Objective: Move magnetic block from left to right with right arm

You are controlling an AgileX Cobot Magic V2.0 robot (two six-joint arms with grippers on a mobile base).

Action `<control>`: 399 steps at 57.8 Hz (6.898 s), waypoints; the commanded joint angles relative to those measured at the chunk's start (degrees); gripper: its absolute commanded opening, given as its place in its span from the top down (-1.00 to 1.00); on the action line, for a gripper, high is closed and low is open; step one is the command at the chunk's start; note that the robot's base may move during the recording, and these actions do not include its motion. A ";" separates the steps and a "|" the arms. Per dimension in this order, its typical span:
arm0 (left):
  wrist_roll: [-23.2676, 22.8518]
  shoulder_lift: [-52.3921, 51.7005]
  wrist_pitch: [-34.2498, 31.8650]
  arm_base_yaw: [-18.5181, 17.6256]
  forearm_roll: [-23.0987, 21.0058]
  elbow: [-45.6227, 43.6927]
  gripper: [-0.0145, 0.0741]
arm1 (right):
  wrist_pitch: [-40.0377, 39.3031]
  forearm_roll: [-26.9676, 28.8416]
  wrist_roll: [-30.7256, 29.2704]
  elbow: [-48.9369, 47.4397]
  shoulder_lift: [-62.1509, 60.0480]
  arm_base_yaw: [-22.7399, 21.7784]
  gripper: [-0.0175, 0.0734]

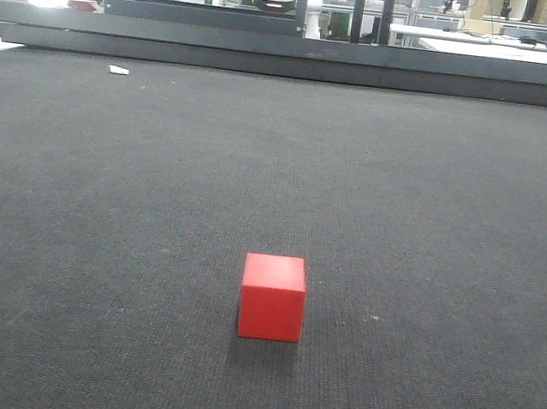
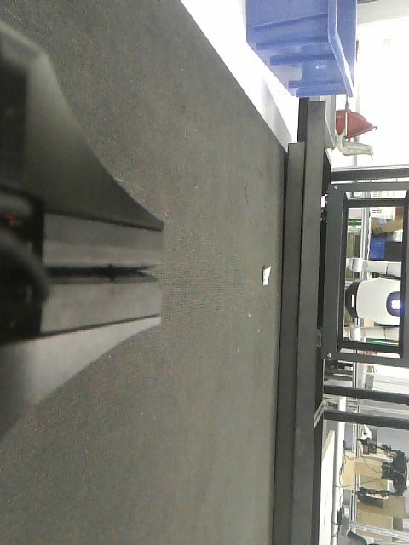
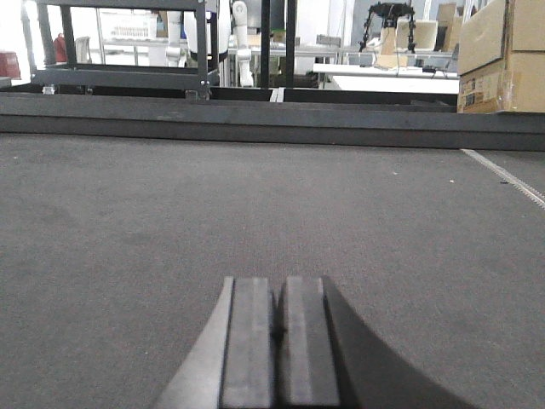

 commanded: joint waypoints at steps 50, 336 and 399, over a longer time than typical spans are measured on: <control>-0.49 -0.45 -5.11 -0.23 -0.27 0.51 0.94 | 24.84 -0.57 10.04 -30.83 52.00 5.46 0.46; -0.49 -0.45 -5.11 -0.23 -0.27 0.51 0.94 | -6.20 -3.56 -1.05 -12.16 14.51 4.30 -0.04; -0.49 -0.45 -5.11 -0.23 -0.27 0.51 0.94 | -6.20 -3.56 -1.05 -12.16 14.51 4.30 -0.04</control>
